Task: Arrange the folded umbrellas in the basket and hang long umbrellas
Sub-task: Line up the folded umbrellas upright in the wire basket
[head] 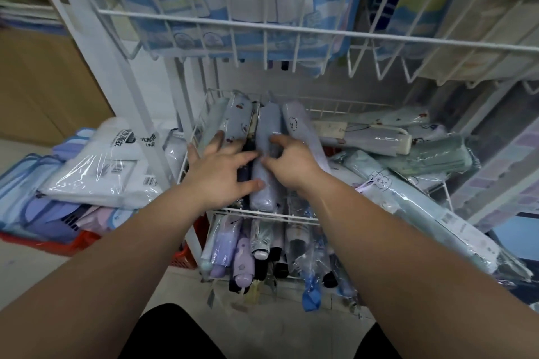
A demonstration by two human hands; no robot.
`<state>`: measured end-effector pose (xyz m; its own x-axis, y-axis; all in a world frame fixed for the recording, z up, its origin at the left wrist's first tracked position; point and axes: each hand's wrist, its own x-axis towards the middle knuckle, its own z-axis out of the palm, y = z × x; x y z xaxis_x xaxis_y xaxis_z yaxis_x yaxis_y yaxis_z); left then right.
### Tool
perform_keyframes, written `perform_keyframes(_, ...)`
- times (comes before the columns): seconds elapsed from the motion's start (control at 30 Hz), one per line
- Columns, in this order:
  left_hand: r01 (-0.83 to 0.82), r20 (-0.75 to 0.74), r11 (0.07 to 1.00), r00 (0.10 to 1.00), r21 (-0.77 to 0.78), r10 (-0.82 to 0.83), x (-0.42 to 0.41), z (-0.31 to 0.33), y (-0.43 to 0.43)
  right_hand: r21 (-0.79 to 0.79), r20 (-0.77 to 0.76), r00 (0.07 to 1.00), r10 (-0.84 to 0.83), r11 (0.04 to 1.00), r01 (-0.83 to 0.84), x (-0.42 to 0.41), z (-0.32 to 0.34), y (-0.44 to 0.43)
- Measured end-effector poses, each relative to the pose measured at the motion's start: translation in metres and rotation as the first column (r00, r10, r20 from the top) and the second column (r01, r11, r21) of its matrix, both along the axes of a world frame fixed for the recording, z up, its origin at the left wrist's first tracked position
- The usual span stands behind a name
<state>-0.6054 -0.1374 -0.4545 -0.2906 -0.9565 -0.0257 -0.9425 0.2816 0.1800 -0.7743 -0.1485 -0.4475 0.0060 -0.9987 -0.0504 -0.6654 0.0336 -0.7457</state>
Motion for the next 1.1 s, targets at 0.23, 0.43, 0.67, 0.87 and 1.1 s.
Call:
perform_keyframes(0.23,0.024,0.027,0.998,0.999,-0.05,-0.023,0.007,-0.011,-0.005,-0.022,-0.162,0.985,0.06,0.998,-0.064,-0.004,-0.008,0.0)
perform_keyframes(0.43,-0.099,-0.06,0.993,0.994,-0.067,0.095,0.017,-0.013,-0.006,-0.082,-0.198,0.98,0.011,0.996,-0.028,0.008,-0.02,0.0)
perform_keyframes(0.67,-0.136,-0.099,0.985,0.987,-0.108,0.125,0.013,-0.015,-0.005,-0.387,-0.472,0.877,-0.085,0.914,-0.12,-0.004,0.011,0.015)
perform_keyframes(0.87,-0.139,-0.099,0.97,0.988,-0.201,0.122,0.01,-0.016,-0.004,-0.119,-0.558,0.821,-0.12,0.991,0.064,-0.06,0.014,0.01)
perform_keyframes(1.1,-0.183,-0.113,0.977,0.979,-0.106,0.171,-0.006,-0.006,-0.005,-0.071,-0.459,0.885,-0.074,0.996,0.047,-0.066,0.02,-0.001)
